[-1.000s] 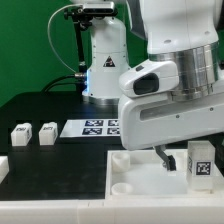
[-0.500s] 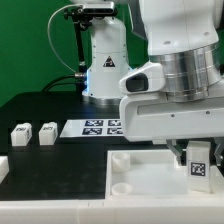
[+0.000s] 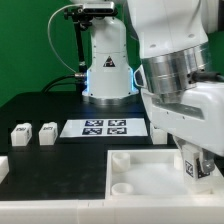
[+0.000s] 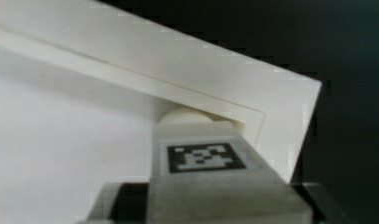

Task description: Assemble one leg

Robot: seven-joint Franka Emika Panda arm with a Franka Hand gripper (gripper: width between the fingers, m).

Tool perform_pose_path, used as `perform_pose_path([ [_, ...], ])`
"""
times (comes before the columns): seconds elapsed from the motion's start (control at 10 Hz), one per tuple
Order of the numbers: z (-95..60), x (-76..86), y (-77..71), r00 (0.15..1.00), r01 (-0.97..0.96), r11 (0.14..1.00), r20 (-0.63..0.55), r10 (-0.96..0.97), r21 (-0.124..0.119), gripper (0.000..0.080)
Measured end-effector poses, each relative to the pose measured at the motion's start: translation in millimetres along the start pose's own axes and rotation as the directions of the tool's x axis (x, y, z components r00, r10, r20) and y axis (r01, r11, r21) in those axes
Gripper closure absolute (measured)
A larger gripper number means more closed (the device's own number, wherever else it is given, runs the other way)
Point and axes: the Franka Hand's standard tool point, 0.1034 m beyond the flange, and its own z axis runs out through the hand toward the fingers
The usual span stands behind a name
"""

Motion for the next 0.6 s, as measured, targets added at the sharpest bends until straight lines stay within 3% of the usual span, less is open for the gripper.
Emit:
perform_pose_path([
  [0.2, 0.8, -1.6, 0.4, 1.0, -0.006, 1.0, 0.002, 0.006, -0.002, 0.0505],
  [0.3, 1.0, -1.5, 0.5, 0.999, 0.048, 0.999, 0.002, -0.048, -0.002, 0.0401],
  [0.4, 0.9, -1.0, 1.5, 0.988, 0.154, 0.988, 0.002, -0.154, -0.011, 0.0401],
  [0.5, -0.2, -2.7, 1.6, 0.933, 0.36, 0.932, 0.005, -0.36, -0.036, 0.0232],
  [0.6, -1.0, -3.8, -0.3, 0.842, 0.539, 0.841, 0.002, -0.539, -0.053, 0.0232],
])
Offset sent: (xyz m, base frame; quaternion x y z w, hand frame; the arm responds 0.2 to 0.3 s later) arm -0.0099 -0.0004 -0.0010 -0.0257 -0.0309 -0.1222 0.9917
